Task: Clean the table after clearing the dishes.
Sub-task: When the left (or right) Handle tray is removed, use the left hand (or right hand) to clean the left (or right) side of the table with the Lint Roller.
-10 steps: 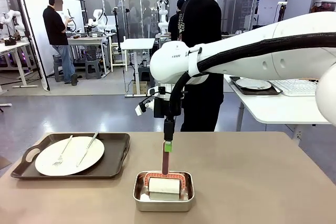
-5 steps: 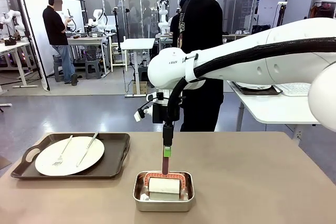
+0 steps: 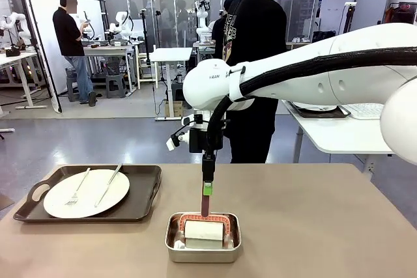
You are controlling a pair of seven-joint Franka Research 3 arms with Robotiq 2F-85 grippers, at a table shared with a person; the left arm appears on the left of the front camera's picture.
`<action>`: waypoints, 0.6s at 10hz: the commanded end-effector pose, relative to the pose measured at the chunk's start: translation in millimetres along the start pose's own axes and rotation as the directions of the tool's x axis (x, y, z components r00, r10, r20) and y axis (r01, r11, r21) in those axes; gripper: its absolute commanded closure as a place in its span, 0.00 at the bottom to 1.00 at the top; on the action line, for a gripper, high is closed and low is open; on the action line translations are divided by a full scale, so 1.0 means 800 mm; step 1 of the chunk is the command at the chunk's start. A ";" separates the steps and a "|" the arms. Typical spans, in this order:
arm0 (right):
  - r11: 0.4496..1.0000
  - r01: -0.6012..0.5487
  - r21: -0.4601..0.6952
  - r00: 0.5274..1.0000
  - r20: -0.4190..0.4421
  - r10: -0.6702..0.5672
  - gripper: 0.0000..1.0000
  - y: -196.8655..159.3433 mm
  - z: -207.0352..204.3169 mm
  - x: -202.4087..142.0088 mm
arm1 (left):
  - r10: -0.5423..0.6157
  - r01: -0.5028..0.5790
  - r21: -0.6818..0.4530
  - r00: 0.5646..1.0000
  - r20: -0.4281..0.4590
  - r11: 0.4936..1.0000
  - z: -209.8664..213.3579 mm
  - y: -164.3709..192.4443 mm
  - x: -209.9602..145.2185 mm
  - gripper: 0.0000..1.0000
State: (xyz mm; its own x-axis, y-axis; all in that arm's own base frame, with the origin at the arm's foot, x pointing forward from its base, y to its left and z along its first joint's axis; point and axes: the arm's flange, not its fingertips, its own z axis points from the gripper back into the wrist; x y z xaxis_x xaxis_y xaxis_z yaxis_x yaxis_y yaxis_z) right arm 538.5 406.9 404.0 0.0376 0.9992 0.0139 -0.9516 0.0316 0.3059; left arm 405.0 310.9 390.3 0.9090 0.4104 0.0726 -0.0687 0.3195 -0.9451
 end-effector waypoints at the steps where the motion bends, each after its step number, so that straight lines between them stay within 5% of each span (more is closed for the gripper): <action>1: 1.000 0.006 0.006 1.000 -0.021 -0.006 0.39 0.002 0.002 0.008 | 0.000 0.000 -0.002 1.000 0.003 1.000 0.003 0.000 -0.003 0.00; 2: 1.000 0.002 0.015 1.000 -0.023 -0.002 0.37 0.004 0.001 0.009 | 0.000 0.000 -0.002 1.000 0.003 1.000 0.003 0.000 -0.003 0.00; 3: 1.000 0.000 0.021 1.000 -0.027 0.000 0.58 0.008 0.001 0.012 | 0.000 0.000 -0.002 1.000 0.003 1.000 0.003 0.000 -0.003 0.00; 4: 1.000 -0.010 0.025 1.000 -0.029 0.010 0.56 0.013 0.001 0.015 | 0.000 0.000 -0.002 1.000 0.003 1.000 0.003 0.000 -0.003 0.00; 5: 0.999 -0.006 0.035 0.999 -0.033 0.007 0.77 0.015 0.000 0.017 | 0.000 0.000 -0.002 1.000 0.003 1.000 0.003 0.000 -0.003 0.00; 6: 0.999 -0.007 0.049 1.000 -0.029 0.009 0.75 0.016 0.000 0.018 | 0.000 0.000 -0.002 1.000 0.003 1.000 0.003 0.000 -0.003 0.00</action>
State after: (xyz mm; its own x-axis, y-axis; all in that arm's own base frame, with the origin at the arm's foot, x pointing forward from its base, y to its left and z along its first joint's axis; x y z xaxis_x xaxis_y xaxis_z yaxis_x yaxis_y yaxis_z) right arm 528.2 416.4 404.5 0.0102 0.9999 -0.0029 -0.9423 0.0106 0.3346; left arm 405.0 310.9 390.3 0.9090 0.4104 0.0726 -0.0687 0.3195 -0.9451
